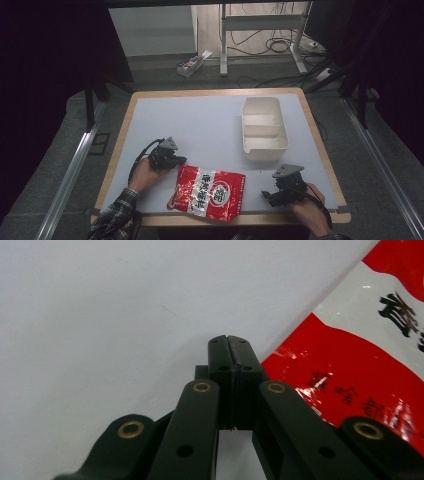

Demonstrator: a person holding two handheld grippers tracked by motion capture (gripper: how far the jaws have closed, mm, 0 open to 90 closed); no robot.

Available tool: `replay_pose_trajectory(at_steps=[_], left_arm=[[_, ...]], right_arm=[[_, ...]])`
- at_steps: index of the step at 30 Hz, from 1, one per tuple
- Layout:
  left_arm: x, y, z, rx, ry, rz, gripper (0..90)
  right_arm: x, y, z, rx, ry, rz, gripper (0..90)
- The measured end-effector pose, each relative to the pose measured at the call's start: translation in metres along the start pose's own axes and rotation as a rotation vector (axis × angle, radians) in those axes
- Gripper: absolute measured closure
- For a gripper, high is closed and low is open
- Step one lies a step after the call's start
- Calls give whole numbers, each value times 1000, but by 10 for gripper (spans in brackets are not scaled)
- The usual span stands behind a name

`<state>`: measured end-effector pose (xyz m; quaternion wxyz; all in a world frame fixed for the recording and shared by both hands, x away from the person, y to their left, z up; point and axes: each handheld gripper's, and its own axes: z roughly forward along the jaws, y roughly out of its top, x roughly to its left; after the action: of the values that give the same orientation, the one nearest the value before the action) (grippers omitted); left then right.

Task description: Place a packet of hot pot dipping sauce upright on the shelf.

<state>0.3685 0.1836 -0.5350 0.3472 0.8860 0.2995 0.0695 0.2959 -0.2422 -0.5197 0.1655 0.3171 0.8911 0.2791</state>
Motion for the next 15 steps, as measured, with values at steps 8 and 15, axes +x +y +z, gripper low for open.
replay_pose_trajectory(at_steps=[8,15], left_arm=[[-9,-4,-5,22,21,31,895],[-20,-11,-11,42,36,46,895]], right_arm=[[1,1,-1,-1,-4,-10,95],[4,2,-3,-18,7,-11,95]])
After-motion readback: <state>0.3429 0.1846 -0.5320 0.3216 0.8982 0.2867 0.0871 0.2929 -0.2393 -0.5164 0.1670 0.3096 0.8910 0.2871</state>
